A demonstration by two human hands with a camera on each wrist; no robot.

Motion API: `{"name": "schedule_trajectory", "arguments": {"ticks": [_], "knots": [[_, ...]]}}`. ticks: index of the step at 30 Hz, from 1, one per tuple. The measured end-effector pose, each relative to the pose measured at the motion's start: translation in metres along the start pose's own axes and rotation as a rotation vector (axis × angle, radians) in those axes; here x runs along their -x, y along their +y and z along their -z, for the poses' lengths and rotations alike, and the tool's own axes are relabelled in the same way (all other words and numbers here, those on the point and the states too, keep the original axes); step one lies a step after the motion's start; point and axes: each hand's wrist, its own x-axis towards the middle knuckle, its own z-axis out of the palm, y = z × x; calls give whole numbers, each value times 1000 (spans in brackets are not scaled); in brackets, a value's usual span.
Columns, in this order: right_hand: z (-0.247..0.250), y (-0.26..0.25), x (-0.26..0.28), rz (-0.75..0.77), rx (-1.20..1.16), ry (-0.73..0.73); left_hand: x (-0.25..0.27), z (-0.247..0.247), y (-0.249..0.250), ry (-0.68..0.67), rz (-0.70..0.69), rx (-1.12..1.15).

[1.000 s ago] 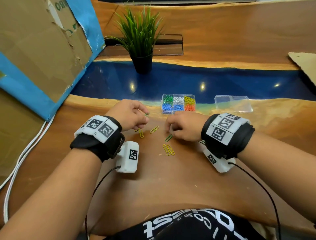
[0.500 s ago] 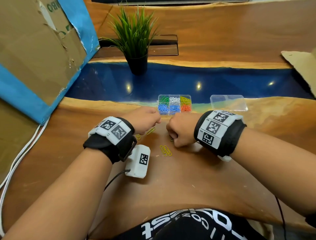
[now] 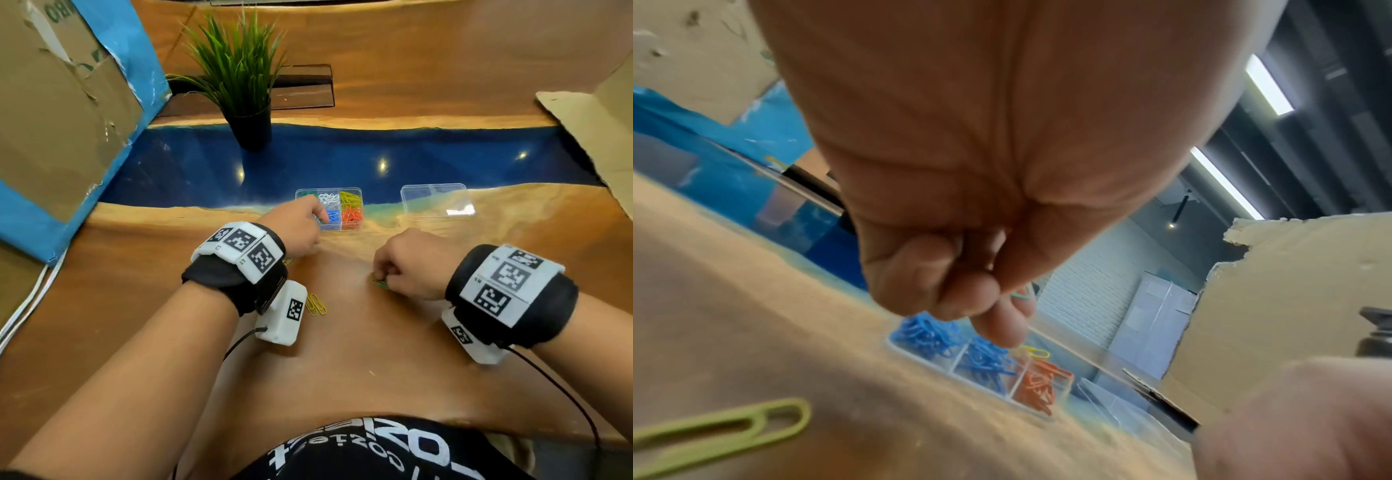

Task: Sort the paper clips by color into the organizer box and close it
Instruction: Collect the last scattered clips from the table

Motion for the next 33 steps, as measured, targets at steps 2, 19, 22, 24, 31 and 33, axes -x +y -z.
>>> {"name": "schedule_trajectory", "arguments": {"ticks": [2, 19, 22, 24, 31, 33], "knots": [[-5, -5, 1, -4, 25, 5, -4, 2, 4, 26, -21, -39], [8, -16, -12, -32, -71, -96, -39, 32, -11, 363, 20, -51], [25, -17, -28, -66, -135, 53, -46, 31, -8, 356, 0, -144], [40, -16, -43, -100, -270, 152, -49, 30, -6, 347, -20, -195], [70, -36, -93, -129, -369, 276, -58, 34, -5, 335, -7, -167], [69, -40, -102, -135, -338, 266, -59, 33, -9, 323, -12, -136]]}}
